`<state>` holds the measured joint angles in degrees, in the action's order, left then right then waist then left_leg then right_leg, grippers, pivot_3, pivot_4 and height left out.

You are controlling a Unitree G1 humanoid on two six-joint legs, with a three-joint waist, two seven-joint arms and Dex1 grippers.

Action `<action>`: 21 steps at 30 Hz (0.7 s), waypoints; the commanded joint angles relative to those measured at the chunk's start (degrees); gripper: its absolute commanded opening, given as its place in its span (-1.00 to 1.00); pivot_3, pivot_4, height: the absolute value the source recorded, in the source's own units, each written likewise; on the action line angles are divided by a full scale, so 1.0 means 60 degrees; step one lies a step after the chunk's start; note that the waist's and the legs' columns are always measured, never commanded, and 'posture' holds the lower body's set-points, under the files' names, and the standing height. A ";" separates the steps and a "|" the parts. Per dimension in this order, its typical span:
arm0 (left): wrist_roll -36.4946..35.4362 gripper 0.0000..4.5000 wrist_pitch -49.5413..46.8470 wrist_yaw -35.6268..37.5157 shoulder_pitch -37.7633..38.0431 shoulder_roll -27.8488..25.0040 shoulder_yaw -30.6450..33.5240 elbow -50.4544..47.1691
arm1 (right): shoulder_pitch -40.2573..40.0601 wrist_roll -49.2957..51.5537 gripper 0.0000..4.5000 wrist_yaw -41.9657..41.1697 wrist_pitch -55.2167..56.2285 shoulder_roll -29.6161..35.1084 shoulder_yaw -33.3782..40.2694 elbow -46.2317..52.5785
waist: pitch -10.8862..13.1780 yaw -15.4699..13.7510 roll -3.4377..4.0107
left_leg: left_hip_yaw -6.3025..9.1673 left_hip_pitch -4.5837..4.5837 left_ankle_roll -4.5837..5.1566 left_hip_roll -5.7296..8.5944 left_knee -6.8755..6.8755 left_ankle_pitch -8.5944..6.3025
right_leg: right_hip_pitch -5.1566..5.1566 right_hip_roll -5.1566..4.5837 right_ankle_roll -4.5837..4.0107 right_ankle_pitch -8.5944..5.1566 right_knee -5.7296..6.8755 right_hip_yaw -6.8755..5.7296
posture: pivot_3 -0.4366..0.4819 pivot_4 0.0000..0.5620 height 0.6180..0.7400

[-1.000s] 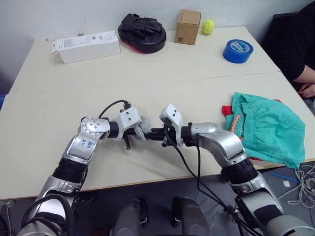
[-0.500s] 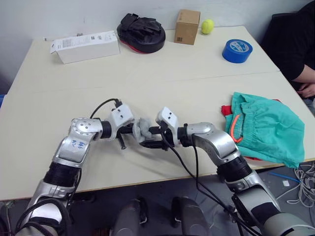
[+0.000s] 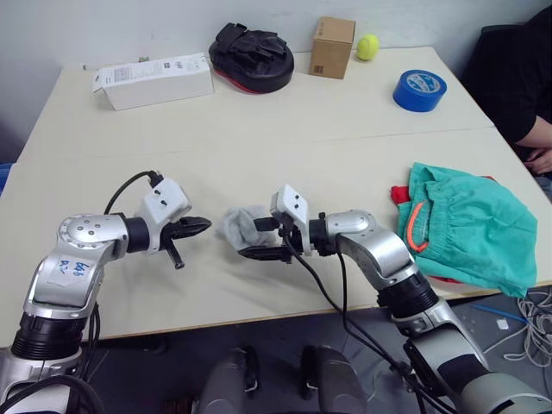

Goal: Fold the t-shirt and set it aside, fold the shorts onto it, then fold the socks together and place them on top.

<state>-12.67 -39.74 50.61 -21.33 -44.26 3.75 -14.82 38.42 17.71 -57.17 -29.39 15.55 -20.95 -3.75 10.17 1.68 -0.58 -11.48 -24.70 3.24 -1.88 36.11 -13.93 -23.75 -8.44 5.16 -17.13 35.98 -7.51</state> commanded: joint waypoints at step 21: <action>-0.0436 -1.00 -0.0038 0.1133 -0.2173 -0.0368 -0.2420 0.0127 | 0.0110 -0.1479 0.44 0.0383 0.1393 -0.0379 -0.0131 -0.0712 | 0.0006 0.0226 -0.0011 | -0.0016 0.0021 -0.0013 -0.0070 0.0005 0.0029 | -0.0004 0.0130 -0.0031 -0.0017 0.0025 0.0045 | -0.05 -0.47 1.00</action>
<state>-16.23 -41.64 57.17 -34.55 -45.32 -11.58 -12.96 38.61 8.91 -55.01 -21.59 13.65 -22.35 -9.19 10.20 3.04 -0.64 -11.58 -24.58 3.15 -2.34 36.15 -13.76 -23.78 -7.67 4.97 -17.23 36.12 -7.23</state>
